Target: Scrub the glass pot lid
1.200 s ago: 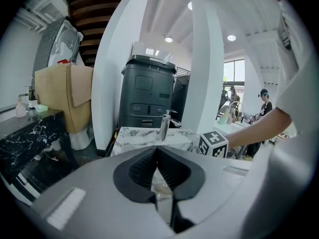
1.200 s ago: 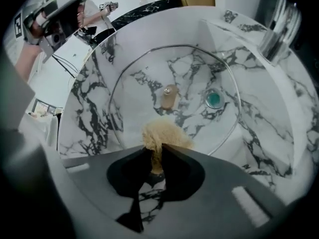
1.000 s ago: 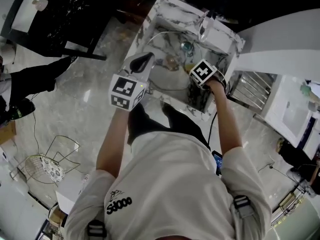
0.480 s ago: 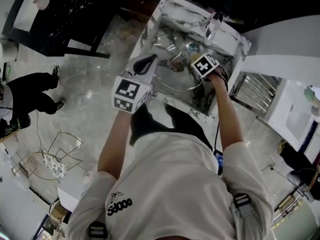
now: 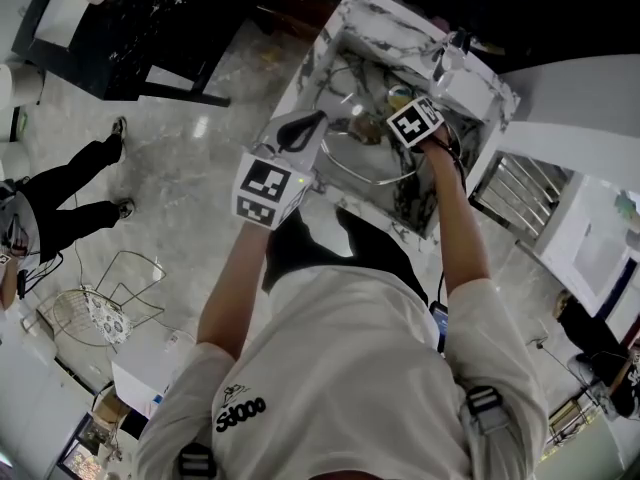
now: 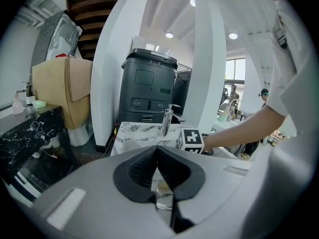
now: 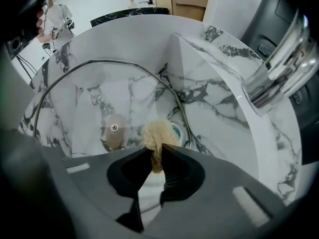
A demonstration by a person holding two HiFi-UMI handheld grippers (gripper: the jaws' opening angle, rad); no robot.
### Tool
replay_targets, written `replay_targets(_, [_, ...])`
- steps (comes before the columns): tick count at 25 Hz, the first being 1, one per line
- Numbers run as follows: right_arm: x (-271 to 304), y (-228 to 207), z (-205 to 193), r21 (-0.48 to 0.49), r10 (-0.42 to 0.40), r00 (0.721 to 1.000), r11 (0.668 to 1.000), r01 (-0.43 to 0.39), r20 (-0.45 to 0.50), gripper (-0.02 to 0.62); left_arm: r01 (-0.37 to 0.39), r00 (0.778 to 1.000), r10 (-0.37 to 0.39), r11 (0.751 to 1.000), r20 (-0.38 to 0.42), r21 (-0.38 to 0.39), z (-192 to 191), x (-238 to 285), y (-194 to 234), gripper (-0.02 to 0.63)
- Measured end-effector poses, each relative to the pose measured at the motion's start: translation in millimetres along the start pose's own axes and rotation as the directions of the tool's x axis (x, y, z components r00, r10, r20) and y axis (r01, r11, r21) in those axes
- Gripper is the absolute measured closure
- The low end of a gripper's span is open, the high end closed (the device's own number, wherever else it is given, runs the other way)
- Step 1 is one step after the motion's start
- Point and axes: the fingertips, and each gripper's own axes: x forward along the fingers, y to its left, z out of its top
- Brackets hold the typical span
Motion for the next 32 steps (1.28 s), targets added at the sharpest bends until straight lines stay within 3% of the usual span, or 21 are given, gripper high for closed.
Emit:
replay_targets(12, [11, 18, 61, -0.083, -0.018, 0.993, 0.996, 0.028, 0.119, 0.549, -0.012, 1.0, 0.012, 1.0, -0.006, 0.0, -1, -6, 6, 0.595])
replay_targets(20, [3, 53, 91, -0.161, 0.04, 0.978, 0.987, -0.007, 0.203, 0.549, -0.039, 0.999, 0.039, 0.999, -0.006, -0.018, -6, -15, 14, 0.595])
replay_targets(26, [-21, 95, 97, -0.245, 0.127, 0.96, 0.967, -0.065, 0.248, 0.549, -0.049, 0.999, 0.049, 0.999, 0.004, -0.02, -3, -18, 17, 0.595])
replay_targets(32, [-39, 123, 74, -0.3, 0.167, 0.953, 0.95, -0.088, 0.252, 0.549, -0.043, 0.999, 0.043, 0.999, 0.006, -0.017, -3, -18, 13, 0.595])
